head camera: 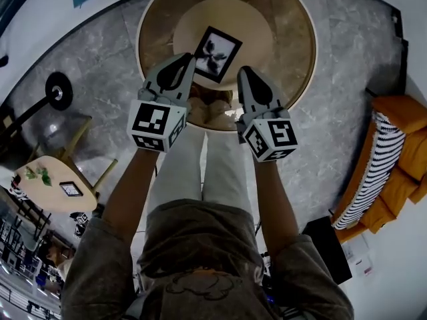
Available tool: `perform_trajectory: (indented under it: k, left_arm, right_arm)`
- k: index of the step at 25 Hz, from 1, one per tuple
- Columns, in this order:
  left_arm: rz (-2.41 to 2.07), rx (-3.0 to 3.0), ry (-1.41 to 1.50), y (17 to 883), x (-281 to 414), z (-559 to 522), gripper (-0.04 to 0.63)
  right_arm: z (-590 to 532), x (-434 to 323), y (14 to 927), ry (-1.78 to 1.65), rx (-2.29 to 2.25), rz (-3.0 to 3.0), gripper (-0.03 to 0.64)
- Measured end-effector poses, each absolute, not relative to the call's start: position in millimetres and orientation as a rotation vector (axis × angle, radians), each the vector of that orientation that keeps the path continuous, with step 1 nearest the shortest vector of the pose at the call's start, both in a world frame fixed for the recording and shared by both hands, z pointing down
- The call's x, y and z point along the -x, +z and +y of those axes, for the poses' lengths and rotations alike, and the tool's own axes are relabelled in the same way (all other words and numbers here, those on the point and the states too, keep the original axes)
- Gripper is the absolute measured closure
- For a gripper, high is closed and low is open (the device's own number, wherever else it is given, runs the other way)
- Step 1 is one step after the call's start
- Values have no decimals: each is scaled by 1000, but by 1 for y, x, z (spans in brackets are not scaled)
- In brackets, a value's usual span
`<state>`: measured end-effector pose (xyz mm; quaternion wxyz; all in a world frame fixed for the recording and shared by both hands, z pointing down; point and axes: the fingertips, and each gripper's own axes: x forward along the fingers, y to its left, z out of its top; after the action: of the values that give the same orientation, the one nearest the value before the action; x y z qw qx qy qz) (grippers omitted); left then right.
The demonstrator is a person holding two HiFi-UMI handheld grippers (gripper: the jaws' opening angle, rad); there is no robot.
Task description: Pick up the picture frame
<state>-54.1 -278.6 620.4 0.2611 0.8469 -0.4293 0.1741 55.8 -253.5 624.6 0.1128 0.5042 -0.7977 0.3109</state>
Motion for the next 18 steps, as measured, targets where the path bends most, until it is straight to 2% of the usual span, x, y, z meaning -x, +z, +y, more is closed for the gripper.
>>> perform_trajectory:
  k: [4,5,6,7,8,9,11,18]
  left_arm:
    - [-1154,-2299,490,624,53,-278,575]
    - [-1158,-2295,493,626,54,-278,574]
    - [-1160,-2290,493,627,55,-278,574]
    - [-1158,-2283,489,629,56,-278,551]
    - [-1153,-2277,483,631,55,-278,480]
    - [-1147,-2272,478,632,55,-279,435]
    - [-1142,-2272,479,633,53,-279,408]
    - [-1126,-2264,518,644,50,-279,402]
  right_arm:
    - [-255,-58,629,925,-1496,-2333,589]
    - [-256,-57,630,934,-1496,-2332,553]
    - [-256,-57,631,944,-1495,-2330,489]
    - [-256,-56,633,952,-1493,-2329,462]
    - [-256,-56,634,956,-1491,-2327,453]
    - [-255,-56,635,958,-1487,-2325,445]
    - [-254,-56,637,962,-1480,-2320,439]
    - [-255,-59,647,1006,-1485,-2297,437]
